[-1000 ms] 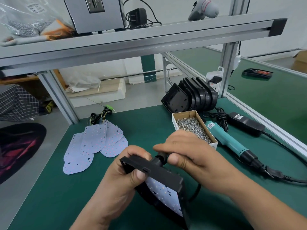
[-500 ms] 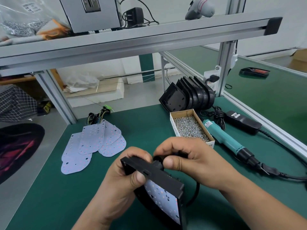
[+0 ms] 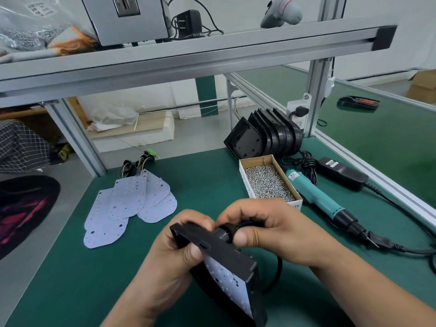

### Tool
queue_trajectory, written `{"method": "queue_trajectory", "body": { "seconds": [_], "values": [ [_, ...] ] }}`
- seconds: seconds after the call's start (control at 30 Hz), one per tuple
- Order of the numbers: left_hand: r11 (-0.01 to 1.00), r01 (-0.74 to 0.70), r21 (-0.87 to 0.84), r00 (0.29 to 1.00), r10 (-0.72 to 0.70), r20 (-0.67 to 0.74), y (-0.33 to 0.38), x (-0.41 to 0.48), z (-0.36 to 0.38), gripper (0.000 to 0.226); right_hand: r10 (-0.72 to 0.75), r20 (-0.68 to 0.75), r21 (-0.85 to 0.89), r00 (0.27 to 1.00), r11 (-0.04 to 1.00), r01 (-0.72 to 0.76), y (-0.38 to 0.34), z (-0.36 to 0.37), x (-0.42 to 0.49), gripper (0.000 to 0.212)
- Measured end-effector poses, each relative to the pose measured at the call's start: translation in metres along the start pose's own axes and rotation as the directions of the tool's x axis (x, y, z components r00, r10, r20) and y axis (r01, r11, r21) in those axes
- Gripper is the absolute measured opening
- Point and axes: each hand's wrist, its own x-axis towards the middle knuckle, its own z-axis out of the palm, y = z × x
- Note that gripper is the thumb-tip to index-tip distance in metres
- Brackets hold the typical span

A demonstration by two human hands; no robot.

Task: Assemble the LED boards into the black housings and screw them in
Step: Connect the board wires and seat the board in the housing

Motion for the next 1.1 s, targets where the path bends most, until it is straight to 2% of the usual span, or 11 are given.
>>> {"method": "queue_trajectory", "body": {
  "seconds": [0.13,0.3,0.4,0.53,0.63,0.73,0.93,1.1],
  "values": [
    [0.999,-0.010,-0.038,0.999,0.012,0.030,0.000,0.002,0.001,0.037,-0.001,-0.009,-0.104,1.000,0.995,0.000,0.000,0.003,0.002,0.022],
    [1.000,-0.005,-0.006,1.000,0.005,-0.002,-0.002,0.002,-0.004,0.042,-0.068,-0.024,-0.267,0.997,0.962,0.059,0.000,0.003,0.004,0.019],
    [1.000,0.005,-0.009,1.000,-0.005,-0.013,-0.002,0.002,-0.005,0.041,-0.074,-0.019,-0.232,0.997,0.970,0.067,0.002,0.003,0.004,0.018],
    [0.998,-0.019,-0.052,0.993,0.025,0.112,0.003,0.003,-0.001,0.025,-0.072,-0.041,-0.072,0.997,0.995,0.069,0.003,0.003,0.003,0.027],
    [1.000,0.006,0.013,1.000,-0.006,0.029,0.003,0.002,-0.001,0.035,-0.079,-0.067,-0.017,0.995,0.997,0.078,0.007,0.002,0.002,0.031],
    [1.000,-0.005,0.019,1.000,0.004,0.020,0.002,0.002,0.001,0.037,-0.062,-0.088,0.051,0.994,0.996,0.067,0.008,0.001,0.002,0.034],
    [1.000,0.016,-0.022,1.000,-0.017,-0.023,-0.001,0.000,0.000,0.047,-0.020,-0.053,-0.018,0.998,1.000,0.019,0.010,0.001,0.002,0.033],
    [1.000,0.011,-0.019,1.000,-0.010,0.003,-0.001,0.003,0.000,0.045,-0.070,-0.047,-0.221,0.996,0.974,0.058,0.007,0.003,0.004,0.023]
  ]
}}
